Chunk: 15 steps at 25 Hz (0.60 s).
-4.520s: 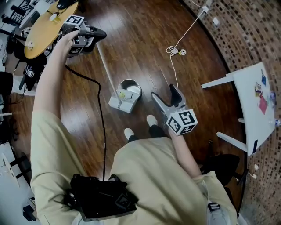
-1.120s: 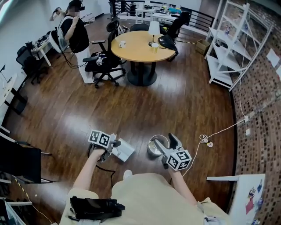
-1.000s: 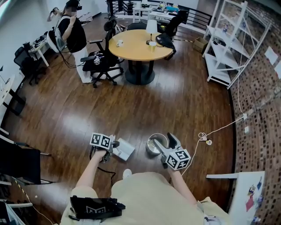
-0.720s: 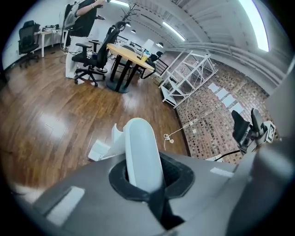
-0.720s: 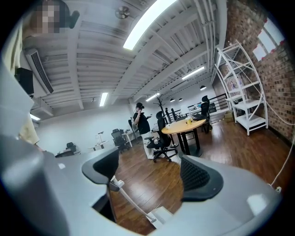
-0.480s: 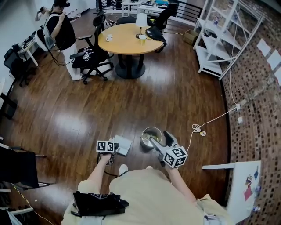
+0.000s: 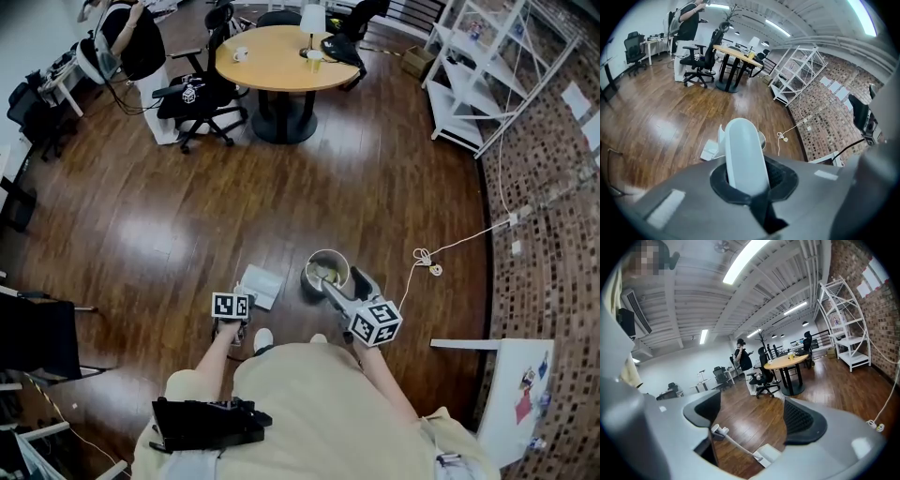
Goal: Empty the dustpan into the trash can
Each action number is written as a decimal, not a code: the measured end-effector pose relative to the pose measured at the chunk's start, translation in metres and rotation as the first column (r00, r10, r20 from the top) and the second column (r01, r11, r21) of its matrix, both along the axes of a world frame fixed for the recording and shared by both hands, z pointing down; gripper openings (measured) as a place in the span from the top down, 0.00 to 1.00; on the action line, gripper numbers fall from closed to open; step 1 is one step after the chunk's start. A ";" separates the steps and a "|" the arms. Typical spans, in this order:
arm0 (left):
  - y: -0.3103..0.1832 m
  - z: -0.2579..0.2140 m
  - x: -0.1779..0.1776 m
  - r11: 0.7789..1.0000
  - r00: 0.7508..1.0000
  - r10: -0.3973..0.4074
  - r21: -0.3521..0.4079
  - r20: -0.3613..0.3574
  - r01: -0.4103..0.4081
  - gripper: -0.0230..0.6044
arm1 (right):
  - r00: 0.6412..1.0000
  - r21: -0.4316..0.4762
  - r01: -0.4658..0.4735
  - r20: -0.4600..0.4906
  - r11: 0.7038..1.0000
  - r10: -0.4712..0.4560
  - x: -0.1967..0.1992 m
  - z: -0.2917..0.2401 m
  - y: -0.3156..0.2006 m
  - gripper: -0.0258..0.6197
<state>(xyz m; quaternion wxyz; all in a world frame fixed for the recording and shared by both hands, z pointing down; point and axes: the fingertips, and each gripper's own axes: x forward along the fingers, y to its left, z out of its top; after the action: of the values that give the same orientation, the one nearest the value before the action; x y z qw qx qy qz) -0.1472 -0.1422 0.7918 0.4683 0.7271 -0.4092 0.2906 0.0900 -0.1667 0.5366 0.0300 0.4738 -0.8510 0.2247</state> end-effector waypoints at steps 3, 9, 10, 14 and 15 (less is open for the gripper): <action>0.021 0.012 -0.010 1.000 0.997 0.016 -0.026 0.079 -0.014 0.96 | 1.000 -0.010 0.018 0.006 1.000 -0.018 -0.008 0.004 0.001 0.33; 0.038 0.022 -0.037 0.999 0.988 0.014 -0.033 0.153 -0.009 0.92 | 0.998 -0.018 0.055 0.014 0.998 -0.055 -0.022 0.008 -0.002 0.33; 0.041 0.024 -0.042 0.999 0.986 0.016 -0.036 0.168 -0.010 0.89 | 0.998 -0.020 0.063 0.017 0.998 -0.062 -0.025 0.009 -0.001 0.33; 0.051 0.029 -0.055 0.998 0.980 0.036 -0.049 0.197 -0.027 0.72 | 0.996 -0.021 0.085 0.022 0.996 -0.085 -0.033 0.010 0.000 0.33; 0.053 0.029 -0.057 0.998 0.979 0.044 -0.054 0.198 -0.034 0.65 | 0.996 -0.023 0.089 0.023 0.996 -0.089 -0.034 0.010 0.000 0.33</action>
<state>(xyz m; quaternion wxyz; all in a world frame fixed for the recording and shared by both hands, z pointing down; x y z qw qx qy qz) -0.2037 -0.0889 0.8209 0.4374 0.6903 -0.4324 0.3812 0.0555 -0.1663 0.5469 0.0361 0.4325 -0.8688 0.2384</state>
